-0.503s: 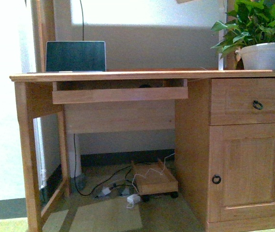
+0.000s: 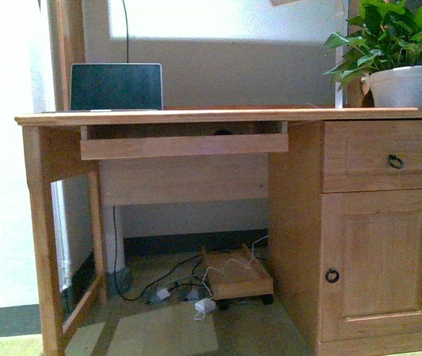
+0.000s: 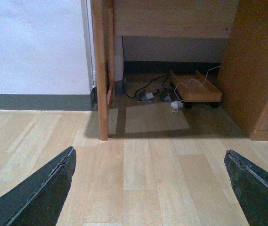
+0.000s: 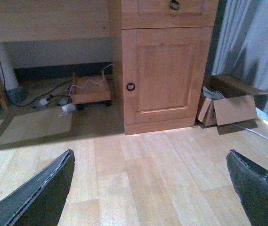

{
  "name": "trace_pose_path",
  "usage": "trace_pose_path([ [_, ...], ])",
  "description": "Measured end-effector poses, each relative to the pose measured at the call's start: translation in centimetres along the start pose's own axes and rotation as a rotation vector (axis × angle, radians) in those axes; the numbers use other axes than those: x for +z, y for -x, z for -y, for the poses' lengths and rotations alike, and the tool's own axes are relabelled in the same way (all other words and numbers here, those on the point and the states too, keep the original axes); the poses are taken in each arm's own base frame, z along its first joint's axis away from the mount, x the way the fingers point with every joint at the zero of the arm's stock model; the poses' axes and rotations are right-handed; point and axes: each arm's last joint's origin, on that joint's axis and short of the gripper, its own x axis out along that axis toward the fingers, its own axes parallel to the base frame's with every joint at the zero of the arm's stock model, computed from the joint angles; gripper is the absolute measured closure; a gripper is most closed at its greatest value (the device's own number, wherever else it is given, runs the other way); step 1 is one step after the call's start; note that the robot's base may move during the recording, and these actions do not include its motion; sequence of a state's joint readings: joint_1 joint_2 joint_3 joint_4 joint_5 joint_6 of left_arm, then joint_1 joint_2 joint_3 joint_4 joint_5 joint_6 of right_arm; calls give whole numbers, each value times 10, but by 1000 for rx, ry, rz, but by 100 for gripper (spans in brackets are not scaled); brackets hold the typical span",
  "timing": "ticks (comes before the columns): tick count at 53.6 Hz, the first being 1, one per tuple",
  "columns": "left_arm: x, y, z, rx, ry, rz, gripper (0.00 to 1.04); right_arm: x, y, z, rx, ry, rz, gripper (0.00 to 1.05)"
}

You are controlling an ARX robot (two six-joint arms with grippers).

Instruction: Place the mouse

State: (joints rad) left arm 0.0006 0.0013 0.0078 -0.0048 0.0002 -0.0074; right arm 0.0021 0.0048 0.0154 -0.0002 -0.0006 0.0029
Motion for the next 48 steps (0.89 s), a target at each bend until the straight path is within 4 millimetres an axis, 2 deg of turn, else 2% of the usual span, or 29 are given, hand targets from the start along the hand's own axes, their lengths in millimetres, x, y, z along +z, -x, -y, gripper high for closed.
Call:
trace_pose_path([
  [48,0,0,0,0,0,0,8,0,0,0,0,0,0,7],
])
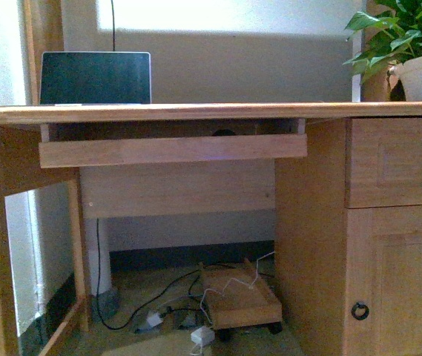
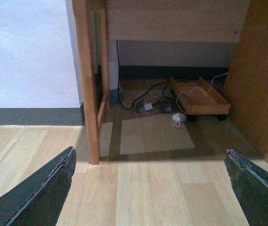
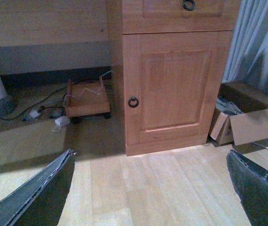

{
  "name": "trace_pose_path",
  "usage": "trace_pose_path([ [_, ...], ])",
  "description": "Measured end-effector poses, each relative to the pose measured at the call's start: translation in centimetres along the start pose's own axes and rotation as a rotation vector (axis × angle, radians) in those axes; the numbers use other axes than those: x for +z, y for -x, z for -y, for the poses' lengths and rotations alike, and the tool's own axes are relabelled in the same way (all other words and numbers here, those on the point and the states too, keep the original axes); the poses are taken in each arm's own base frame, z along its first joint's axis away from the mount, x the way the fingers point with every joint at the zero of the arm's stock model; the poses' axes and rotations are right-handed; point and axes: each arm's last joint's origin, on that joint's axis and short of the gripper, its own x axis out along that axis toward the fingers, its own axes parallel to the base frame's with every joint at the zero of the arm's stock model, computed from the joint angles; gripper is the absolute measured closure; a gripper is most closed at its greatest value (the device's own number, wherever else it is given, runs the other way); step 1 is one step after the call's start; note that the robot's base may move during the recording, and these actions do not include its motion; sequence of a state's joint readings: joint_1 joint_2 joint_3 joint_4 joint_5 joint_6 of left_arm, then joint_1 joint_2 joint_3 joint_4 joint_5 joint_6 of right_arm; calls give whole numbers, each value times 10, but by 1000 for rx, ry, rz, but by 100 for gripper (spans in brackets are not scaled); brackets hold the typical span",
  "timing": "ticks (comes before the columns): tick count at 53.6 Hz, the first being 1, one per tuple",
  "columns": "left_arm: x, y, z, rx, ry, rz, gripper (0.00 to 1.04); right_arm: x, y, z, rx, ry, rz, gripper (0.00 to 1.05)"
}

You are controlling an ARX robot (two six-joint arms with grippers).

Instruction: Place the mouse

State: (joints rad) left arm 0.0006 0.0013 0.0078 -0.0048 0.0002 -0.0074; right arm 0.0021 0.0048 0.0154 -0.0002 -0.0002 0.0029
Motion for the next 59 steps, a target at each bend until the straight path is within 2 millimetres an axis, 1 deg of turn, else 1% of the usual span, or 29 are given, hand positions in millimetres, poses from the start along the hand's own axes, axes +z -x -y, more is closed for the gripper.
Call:
trace_pose_path([
  [59,0,0,0,0,0,0,8,0,0,0,0,0,0,7],
])
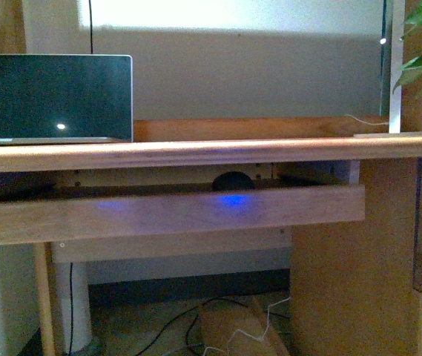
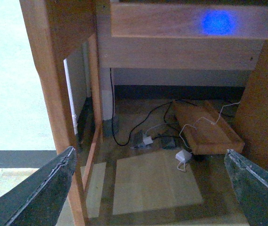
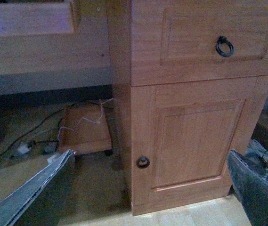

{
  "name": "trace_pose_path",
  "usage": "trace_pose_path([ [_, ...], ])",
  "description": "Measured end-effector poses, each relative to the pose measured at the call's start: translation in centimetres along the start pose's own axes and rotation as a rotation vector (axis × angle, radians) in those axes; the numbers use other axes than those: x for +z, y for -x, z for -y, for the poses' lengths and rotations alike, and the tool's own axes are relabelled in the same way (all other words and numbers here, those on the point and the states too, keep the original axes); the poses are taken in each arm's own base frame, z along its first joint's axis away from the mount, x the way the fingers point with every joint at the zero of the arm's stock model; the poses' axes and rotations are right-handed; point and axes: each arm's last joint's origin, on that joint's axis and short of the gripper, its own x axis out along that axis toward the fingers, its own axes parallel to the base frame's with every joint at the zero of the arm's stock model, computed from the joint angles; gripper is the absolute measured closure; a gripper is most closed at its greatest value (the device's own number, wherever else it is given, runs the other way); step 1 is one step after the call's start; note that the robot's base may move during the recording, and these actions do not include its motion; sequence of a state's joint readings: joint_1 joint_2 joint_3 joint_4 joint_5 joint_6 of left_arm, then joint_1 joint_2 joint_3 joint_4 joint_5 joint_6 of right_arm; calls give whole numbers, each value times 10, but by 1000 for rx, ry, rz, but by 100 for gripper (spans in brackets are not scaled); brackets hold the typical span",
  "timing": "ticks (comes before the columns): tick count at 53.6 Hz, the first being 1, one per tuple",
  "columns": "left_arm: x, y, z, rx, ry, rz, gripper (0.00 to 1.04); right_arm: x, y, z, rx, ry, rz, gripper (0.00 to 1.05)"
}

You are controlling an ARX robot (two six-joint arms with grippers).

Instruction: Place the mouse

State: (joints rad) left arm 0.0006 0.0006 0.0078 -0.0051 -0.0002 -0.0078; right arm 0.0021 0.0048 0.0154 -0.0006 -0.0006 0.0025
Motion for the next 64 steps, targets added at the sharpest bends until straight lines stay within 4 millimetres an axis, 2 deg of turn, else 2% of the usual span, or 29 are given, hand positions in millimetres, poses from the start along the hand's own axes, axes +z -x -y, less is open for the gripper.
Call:
trace_pose_path([
  [35,0,0,0,0,0,0,8,0,0,0,0,0,0,7],
  [37,-1,0,0,-14,17,-15,8,0,0,0,0,0,0,7],
  [41,-3,-3,2,-102,130,-159,8,0,0,0,1,0,0,7],
  [47,-5,-17,0,-162,140,-220,8,0,0,0,0,0,0,7],
  [51,-2,-31,-6,-183,71,-223,8,0,0,0,2,0,0,7],
  [54,2,-45,-13,-189,-7,-218,8,0,0,0,1,0,0,7],
  [64,3,-111,-43,-160,-438,-197,8,0,0,0,0,0,0,7],
])
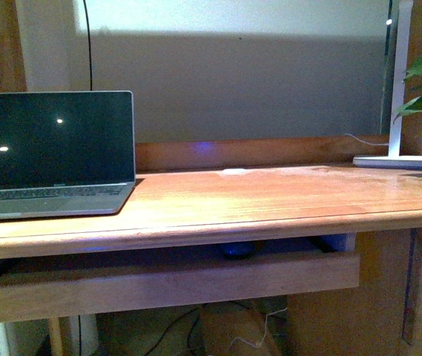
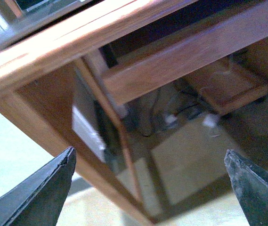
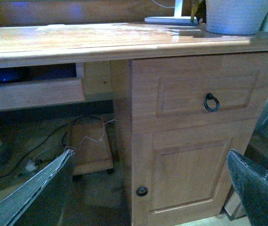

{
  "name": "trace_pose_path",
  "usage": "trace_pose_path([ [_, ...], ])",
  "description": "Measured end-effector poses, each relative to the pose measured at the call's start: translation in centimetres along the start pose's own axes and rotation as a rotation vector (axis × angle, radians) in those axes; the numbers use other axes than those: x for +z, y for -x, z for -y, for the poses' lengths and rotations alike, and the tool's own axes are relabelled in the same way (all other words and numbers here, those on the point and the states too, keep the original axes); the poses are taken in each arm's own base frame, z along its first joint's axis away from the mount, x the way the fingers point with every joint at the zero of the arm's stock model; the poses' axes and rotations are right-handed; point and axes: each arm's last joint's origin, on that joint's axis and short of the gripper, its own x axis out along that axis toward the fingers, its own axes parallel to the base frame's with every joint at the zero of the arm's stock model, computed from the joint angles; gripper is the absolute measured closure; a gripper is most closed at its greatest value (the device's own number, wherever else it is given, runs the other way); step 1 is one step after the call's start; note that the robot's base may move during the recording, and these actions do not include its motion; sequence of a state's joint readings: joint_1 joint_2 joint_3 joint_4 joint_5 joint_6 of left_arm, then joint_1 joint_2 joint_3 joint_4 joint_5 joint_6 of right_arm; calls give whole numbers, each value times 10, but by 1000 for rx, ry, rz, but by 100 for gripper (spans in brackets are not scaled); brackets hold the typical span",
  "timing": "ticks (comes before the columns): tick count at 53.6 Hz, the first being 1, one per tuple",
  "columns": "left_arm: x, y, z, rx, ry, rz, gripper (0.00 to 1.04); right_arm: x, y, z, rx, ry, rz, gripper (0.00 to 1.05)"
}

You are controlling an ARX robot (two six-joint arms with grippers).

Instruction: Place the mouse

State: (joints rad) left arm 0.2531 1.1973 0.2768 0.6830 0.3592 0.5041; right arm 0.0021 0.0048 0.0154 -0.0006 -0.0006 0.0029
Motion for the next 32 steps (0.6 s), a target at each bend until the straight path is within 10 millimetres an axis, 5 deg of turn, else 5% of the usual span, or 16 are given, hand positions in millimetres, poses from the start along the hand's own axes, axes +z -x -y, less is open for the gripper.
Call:
trace_pose_path([
  [17,-17,-102,-20,-59,-670,43,8,0,0,0,0,0,0,7],
  [32,-29,-170,-23,-79,-883,88,8,0,0,0,0,0,0,7],
])
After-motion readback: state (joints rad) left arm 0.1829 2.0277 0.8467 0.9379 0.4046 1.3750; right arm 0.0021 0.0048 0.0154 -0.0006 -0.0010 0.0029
